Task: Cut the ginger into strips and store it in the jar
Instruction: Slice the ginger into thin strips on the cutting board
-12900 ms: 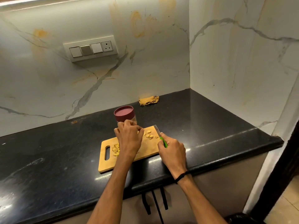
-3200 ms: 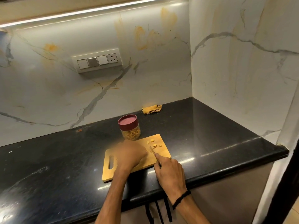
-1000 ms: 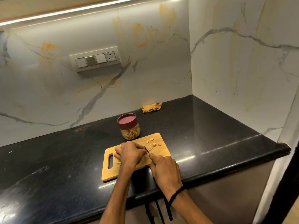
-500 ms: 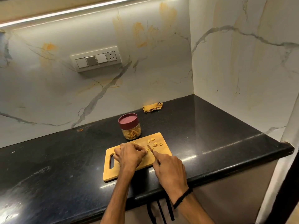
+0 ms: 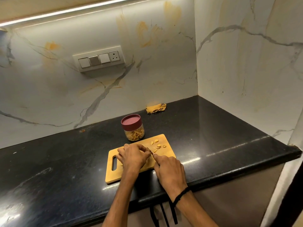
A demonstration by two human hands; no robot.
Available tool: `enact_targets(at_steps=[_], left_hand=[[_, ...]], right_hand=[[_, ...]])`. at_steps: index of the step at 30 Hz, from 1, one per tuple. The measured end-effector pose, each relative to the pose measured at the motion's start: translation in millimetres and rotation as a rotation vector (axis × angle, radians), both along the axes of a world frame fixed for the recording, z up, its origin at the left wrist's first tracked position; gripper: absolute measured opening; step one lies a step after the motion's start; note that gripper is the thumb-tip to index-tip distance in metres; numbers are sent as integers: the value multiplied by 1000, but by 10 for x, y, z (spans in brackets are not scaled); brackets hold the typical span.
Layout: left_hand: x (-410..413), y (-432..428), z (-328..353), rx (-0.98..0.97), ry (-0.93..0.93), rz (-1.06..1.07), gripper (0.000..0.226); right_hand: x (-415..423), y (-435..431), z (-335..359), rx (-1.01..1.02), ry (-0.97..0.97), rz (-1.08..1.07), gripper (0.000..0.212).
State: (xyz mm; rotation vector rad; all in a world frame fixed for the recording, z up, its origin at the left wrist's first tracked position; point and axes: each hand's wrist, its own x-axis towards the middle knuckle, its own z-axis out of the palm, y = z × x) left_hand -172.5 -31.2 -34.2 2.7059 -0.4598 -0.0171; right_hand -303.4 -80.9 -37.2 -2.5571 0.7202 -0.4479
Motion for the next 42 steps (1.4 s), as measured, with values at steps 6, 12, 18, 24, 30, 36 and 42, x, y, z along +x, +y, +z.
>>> enact_targets(at_steps=[6, 12, 18, 24, 30, 36, 42], left_hand=[[-8, -9, 21, 26, -9, 2, 25], [-31, 19, 13, 5, -49, 20, 23], [14, 134, 51, -78, -95, 60, 21], [101, 222, 59, -132, -142, 100, 19], [182, 235, 16, -170, -171, 117, 17], [221, 132, 40, -180, -171, 59, 15], [316, -115, 116, -82, -158, -200, 21]], right_hand=[[-133, 33, -78, -81, 57, 24, 32], [-321, -44, -101, 41, -110, -30, 38], [-229, -35, -137, 63, -67, -106, 41], [-102, 175, -136, 90, -99, -27, 41], [-8, 192, -146, 14, -99, -36, 41], [14, 103, -170, 18, -149, -20, 40], [4, -214, -119, 153, -320, -138, 38]])
